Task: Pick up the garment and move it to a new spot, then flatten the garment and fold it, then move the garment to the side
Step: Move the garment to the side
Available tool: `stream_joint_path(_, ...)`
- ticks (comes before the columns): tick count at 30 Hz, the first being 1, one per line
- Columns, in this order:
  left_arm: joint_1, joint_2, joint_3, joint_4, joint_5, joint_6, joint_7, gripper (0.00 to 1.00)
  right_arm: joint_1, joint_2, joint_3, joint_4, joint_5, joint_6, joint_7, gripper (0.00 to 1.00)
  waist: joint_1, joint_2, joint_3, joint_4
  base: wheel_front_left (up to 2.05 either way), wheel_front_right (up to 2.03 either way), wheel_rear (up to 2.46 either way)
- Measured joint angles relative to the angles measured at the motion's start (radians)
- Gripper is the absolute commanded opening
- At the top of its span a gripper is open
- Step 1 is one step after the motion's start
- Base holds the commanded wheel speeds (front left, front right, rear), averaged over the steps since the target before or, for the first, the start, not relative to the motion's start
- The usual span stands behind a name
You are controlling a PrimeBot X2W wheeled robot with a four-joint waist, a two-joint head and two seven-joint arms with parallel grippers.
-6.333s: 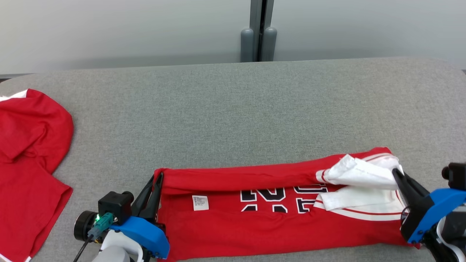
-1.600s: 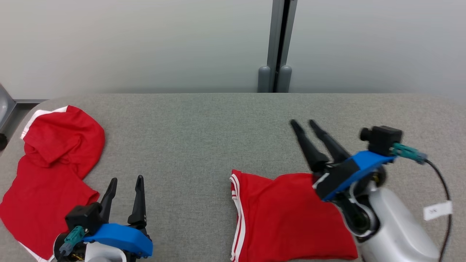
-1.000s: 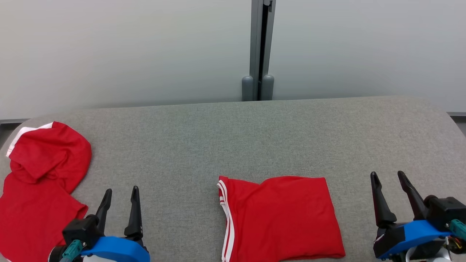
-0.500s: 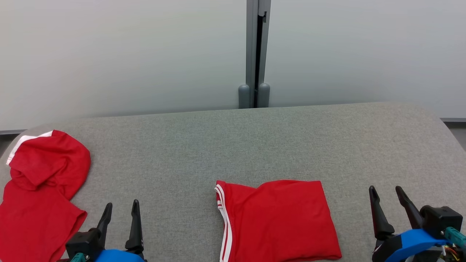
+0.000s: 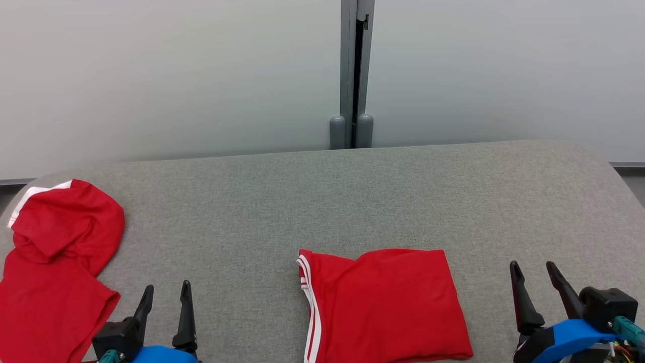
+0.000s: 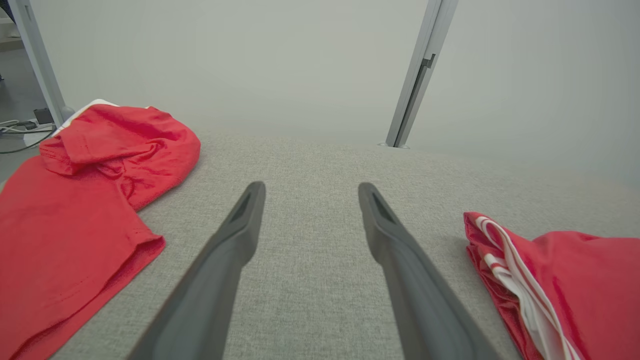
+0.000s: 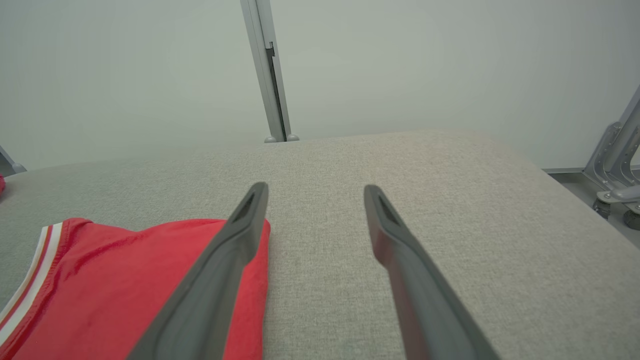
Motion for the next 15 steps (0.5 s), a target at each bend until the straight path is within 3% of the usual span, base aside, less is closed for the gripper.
stream_joint_path(8, -0.006, -0.001, 0.009, -0.003, 0.008, -0.004, 0.0, 1.0, -0.013, 0.002, 0.018, -0.008, -0.016, 0.0, 0.023, 1.0, 0.0, 0.0, 0.01, 0.0, 0.0, 0.0, 0.0)
stream_joint_path(13, -0.02, -0.002, 0.015, -0.009, 0.011, -0.007, 0.0, 1.0, -0.087, -0.004, 0.061, -0.017, -0.01, 0.0, 0.128, 1.0, 0.0, 0.0, 0.023, 0.003, 0.0, 0.0, 0.0)
stream_joint_path(15, -0.025, -0.002, 0.018, -0.012, 0.013, -0.007, 0.0, 1.0, -0.124, -0.004, 0.081, 0.003, 0.0, 0.0, 0.222, 1.0, 0.0, 0.0, 0.03, 0.004, 0.0, 0.0, 0.0)
